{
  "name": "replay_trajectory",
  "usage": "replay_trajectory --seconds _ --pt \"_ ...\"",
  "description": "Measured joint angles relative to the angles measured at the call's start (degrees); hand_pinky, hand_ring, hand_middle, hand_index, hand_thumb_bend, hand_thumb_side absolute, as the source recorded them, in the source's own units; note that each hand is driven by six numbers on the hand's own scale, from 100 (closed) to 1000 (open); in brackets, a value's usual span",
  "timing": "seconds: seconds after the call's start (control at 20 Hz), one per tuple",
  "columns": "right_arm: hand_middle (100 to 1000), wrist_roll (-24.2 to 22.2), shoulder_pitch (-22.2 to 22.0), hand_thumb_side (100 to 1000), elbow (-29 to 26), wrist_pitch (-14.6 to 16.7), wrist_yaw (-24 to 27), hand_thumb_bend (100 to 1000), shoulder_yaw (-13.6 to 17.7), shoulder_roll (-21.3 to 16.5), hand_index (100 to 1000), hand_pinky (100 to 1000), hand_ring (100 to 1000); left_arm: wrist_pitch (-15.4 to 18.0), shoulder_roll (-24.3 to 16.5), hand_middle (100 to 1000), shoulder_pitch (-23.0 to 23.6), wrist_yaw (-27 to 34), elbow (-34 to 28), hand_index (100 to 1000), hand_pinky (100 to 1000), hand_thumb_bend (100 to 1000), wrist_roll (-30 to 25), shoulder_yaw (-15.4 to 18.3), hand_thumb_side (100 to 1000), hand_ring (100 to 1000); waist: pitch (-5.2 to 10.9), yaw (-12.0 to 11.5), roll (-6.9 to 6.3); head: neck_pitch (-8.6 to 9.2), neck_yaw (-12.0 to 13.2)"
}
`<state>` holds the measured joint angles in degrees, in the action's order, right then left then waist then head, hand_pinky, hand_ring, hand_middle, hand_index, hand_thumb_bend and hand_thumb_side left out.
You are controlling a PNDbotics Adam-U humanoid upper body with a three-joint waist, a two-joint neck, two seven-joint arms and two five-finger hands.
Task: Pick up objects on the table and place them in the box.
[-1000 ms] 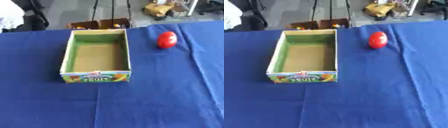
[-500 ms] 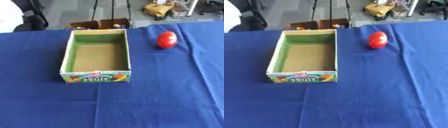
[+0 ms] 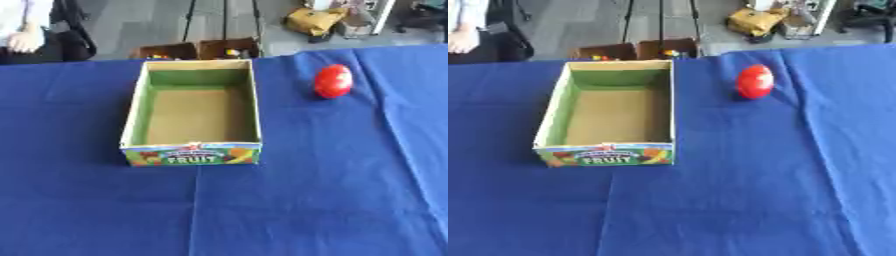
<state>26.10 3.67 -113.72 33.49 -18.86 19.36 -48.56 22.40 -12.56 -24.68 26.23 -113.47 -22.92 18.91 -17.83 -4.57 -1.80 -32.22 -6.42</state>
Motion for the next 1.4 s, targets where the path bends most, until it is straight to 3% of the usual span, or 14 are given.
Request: replay_trajectory --seconds 0.3,0.35,0.5,0.75,1.4 --pt "860 -5.3 1.2 1000 0.0 -10.5 -3.1 263 -1.4 -6.6 903 717 877 -0.1 0.0 769 0.0 0.0 0.0 963 675 100 -0.2 -0.2 938 763 0.0 -0.1 0.19 -0.01 -0.2" --pt "874 -6.2 1.5 1000 0.2 -11.7 -3.4 334 -1.6 -7.5 909 717 877 -0.1 0.0 769 0.0 0.0 0.0 963 674 100 -0.2 -0.3 939 763 0.0 -0.2 0.21 -0.01 -0.2" --pt "881 -8.7 3.3 1000 3.1 -13.7 -4.6 433 -2.3 -10.2 919 721 883 -0.1 0.0 768 0.0 0.0 0.0 963 674 100 -0.5 -0.4 940 763 0.0 -0.5 0.46 0.0 -0.6" --pt "880 -11.8 7.5 1000 12.4 -12.2 -6.0 555 -4.0 -13.2 924 729 897 -0.2 0.0 767 0.0 0.0 0.0 961 672 100 -0.9 -0.7 938 761 -0.03 -1.1 0.6 0.08 -1.4" --pt "878 -19.3 16.4 1000 36.2 -5.5 -8.9 584 -9.3 -14.8 929 732 927 -0.5 0.0 767 -0.2 0.1 0.0 959 667 100 -2.0 -1.1 939 758 -1.06 -3.4 1.23 1.81 -3.9"
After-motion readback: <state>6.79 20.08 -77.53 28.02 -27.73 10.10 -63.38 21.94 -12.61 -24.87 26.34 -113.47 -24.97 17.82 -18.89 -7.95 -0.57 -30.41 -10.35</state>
